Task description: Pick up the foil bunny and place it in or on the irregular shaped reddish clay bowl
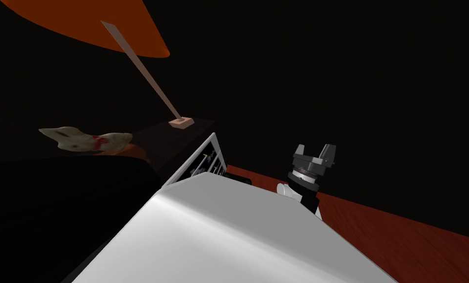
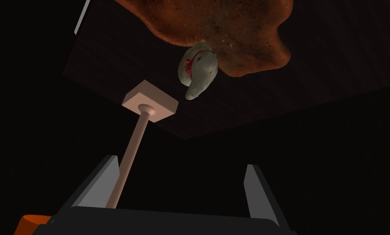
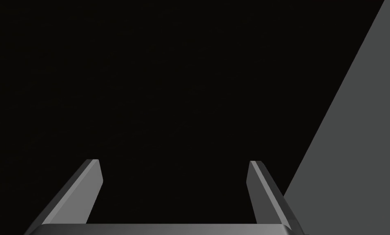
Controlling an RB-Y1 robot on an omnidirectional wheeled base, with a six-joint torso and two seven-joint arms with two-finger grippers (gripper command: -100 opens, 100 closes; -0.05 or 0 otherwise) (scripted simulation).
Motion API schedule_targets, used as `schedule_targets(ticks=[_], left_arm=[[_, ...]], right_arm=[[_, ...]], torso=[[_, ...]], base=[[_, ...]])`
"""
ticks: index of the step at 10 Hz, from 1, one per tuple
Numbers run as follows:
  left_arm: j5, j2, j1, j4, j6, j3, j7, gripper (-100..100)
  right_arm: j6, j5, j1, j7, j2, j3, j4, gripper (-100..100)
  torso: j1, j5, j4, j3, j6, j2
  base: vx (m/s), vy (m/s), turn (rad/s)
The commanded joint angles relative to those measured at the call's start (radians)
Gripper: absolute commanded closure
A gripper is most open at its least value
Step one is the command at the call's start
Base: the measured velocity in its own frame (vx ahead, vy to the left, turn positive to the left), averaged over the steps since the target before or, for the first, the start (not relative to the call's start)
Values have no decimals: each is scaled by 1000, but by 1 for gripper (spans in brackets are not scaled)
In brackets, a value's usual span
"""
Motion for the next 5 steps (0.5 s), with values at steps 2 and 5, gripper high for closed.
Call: schedule_targets(ticks=[2, 5], left_arm=[[0, 0, 0, 0, 0, 0, -1, 0], [0, 0, 0, 0, 0, 0, 0, 0]], right_arm=[[0, 0, 0, 0, 0, 0, 0, 0], [0, 0, 0, 0, 0, 0, 0, 0]], torso=[[0, 0, 0, 0, 0, 0], [0, 0, 0, 0, 0, 0]], base=[[0, 0, 0], [0, 0, 0]])
